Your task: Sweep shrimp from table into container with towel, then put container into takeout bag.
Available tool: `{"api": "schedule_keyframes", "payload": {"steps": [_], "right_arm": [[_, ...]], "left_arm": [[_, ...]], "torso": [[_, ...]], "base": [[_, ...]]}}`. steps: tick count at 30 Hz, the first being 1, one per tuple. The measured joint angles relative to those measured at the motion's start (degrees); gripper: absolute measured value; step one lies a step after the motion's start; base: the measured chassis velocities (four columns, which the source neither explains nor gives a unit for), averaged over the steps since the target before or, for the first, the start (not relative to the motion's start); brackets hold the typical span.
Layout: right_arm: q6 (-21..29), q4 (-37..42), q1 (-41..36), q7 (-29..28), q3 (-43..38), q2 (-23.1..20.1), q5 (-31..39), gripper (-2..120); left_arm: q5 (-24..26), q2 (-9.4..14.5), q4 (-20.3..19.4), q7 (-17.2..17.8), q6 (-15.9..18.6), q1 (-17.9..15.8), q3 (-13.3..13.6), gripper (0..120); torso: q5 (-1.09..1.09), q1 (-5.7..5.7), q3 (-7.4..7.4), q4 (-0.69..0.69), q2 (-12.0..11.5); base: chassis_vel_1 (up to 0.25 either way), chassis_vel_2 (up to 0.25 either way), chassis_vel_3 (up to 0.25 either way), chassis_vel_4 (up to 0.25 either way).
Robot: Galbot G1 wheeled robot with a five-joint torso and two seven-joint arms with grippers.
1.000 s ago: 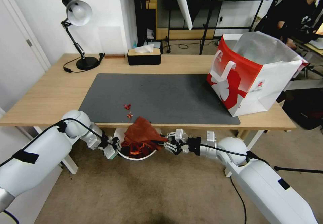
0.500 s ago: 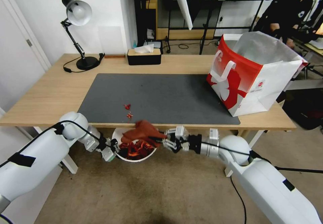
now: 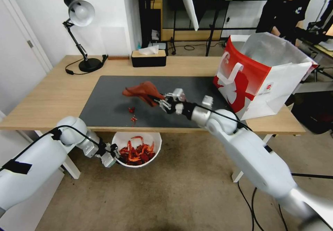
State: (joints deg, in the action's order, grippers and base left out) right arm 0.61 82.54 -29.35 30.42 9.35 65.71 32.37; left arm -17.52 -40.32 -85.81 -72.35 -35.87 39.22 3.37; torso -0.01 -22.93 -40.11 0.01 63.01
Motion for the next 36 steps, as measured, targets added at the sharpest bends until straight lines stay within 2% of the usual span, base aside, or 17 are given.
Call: {"api": "schedule_keyframes", "payload": {"steps": [2, 7, 8, 12, 15, 21, 27, 36], "right_arm": [[-0.07, -6.84, 4.30, -1.13, 2.57, 2.80, -2.41, 5], [0.11, -11.19, 7.71, -1.48, 3.97, 4.76, -3.50, 5], [0.31, -14.48, 9.85, -1.30, 4.79, 5.95, -3.91, 5], [0.69, -18.98, 12.52, 0.76, 5.80, 7.59, -4.44, 5], [0.71, -22.65, 14.02, 5.43, 6.78, 8.58, -4.22, 5], [1.54, -24.40, 14.56, 10.18, 6.99, 8.90, -4.44, 5], [3.18, -22.77, 14.04, 14.44, 7.59, 7.39, -5.35, 5], [2.78, -19.41, 12.15, 17.24, 8.18, 4.83, -5.86, 5]], "left_arm": [[0.05, 0.17, 0.01, -0.01, -0.08, 0.50, -0.37, 0], [0.13, 0.27, 0.02, -0.01, -0.13, 0.74, -0.69, 0], [0.19, 0.30, 0.08, -0.01, -0.17, 0.87, -0.90, 0], [0.23, 0.29, 0.12, 0.02, -0.34, 1.35, -1.45, 0], [0.41, 0.33, 0.12, 0.06, -0.42, 2.01, -1.85, 0], [0.67, 0.66, 0.02, 0.08, -0.42, 2.20, -1.94, 0], [0.72, 0.81, 0.19, 0.11, -0.42, 2.08, -1.96, 0], [1.75, 1.42, 1.03, 0.14, -0.27, 1.22, -2.01, 0]], "torso": [[0.00, 0.00, -0.01, -0.01, 0.00], [-0.01, 0.00, 0.00, -0.01, 0.00], [0.00, 0.00, -0.01, 0.00, 0.00], [0.00, 0.00, 0.00, -0.02, 0.00], [0.00, 0.00, 0.00, -0.01, 0.00], [0.00, 0.01, 0.01, -0.01, 0.00], [0.01, 0.01, 0.01, -0.01, 0.01], [0.01, 0.01, 0.01, -0.01, 0.01]], "base": [[0.000, 0.000, 0.000, 0.000], [0.000, 0.000, 0.000, 0.000], [0.000, 0.000, 0.000, 0.000], [0.000, 0.000, 0.000, 0.000], [0.000, 0.000, 0.000, 0.000], [0.000, 0.000, 0.000, 0.000], [0.000, 0.000, 0.000, 0.000], [0.000, 0.000, 0.000, 0.000]]}}
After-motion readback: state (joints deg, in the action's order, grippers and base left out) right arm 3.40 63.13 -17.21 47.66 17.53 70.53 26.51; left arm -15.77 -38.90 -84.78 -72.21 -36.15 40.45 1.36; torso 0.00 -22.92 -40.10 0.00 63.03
